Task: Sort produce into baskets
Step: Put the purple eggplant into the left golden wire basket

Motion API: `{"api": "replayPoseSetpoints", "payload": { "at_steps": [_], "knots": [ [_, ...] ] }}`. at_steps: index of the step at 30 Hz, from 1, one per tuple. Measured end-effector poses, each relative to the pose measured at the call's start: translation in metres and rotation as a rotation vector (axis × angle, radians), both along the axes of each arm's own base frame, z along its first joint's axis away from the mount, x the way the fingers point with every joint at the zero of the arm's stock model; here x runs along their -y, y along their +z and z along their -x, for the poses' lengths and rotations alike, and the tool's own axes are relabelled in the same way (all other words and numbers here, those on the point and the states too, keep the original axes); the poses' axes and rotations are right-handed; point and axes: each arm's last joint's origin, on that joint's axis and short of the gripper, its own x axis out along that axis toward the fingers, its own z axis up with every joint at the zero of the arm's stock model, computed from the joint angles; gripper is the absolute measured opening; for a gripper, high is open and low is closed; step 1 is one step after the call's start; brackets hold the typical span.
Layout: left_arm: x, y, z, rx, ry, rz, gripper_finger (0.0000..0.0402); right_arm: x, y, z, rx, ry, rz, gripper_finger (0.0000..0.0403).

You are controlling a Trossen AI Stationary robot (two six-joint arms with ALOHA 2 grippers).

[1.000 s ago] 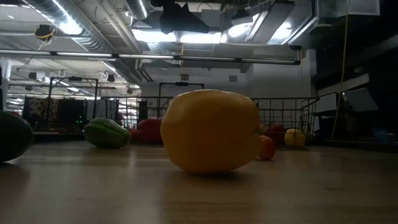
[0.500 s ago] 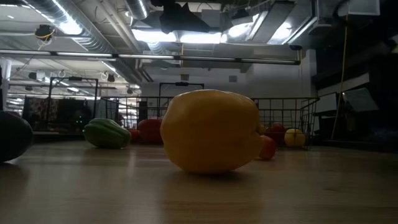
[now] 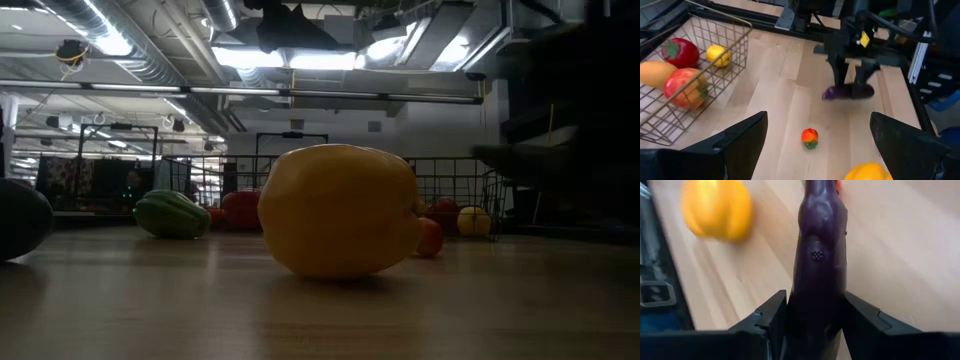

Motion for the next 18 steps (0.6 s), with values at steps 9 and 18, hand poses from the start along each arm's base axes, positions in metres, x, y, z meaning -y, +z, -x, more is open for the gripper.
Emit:
{"api": "replayPoseSetpoints", "payload": {
  "at_steps": [9, 18],
  "knots": [
    [-0.014, 0.010, 0.005, 0.028, 0.040, 0.004, 0.0347, 0.054, 0.036, -0.054, 0.250, 0.110, 0.116, 0.0160],
    [-0.026, 0.034, 0.022, 0.106, 0.073, 0.006, 0.0347, 0.119, 0.099, -0.088, 0.447, 0.181, 0.346, 0.0160]
  ]
}}
